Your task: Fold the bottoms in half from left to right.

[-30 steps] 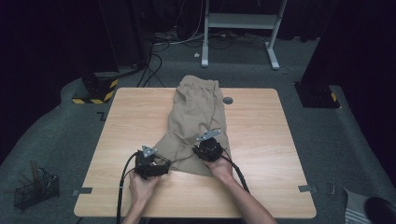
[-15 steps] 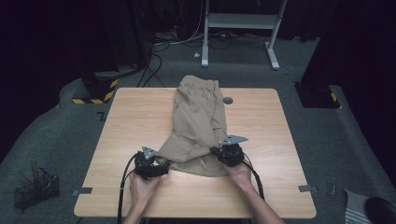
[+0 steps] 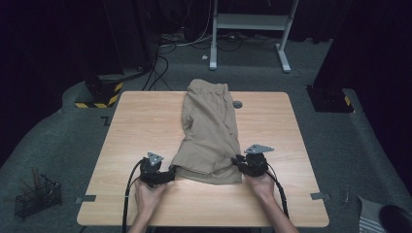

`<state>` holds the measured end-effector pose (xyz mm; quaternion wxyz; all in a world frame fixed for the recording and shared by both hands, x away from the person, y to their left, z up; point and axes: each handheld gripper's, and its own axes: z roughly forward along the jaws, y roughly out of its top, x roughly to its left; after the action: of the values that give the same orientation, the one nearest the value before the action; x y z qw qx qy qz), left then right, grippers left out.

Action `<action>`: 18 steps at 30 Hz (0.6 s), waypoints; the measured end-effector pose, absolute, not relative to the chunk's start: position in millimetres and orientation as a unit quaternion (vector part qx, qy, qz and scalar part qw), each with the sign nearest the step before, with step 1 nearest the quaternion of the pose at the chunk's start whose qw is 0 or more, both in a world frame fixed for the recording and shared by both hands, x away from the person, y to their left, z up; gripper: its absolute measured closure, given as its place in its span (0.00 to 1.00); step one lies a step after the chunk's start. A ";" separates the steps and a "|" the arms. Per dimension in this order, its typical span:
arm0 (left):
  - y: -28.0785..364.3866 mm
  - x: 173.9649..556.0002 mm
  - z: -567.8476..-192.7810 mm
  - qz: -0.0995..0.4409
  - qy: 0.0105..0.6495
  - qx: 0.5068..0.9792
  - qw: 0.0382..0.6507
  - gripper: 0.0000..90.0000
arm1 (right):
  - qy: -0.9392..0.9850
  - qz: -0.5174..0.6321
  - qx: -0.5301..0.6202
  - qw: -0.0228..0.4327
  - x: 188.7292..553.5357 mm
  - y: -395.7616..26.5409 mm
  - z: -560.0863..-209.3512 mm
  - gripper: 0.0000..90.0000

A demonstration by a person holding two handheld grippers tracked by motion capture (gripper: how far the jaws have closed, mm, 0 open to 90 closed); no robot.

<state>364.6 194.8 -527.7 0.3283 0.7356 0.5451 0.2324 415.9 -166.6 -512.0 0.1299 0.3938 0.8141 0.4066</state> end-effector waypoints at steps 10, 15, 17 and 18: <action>195.1 364.7 -527.6 0.233 0.544 0.736 0.328 0.19 | 0.822 0.437 0.344 0.120 416.5 -139.3 -491.7 0.80; 195.1 364.7 -527.6 0.233 0.544 0.736 0.328 0.20 | 0.845 0.409 0.324 0.120 406.1 -143.5 -499.6 1.00; 195.0 364.6 -527.6 0.233 0.544 0.736 0.328 0.20 | 0.848 0.399 0.329 0.118 400.4 -152.9 -504.7 1.00; 195.0 364.7 -527.6 0.234 0.544 0.736 0.328 0.20 | 0.849 0.392 0.334 0.118 396.7 -160.6 -508.2 1.00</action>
<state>364.7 195.0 -527.6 0.3276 0.7360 0.5444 0.2335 396.7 -160.6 -508.2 0.1180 0.3339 0.8493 0.3916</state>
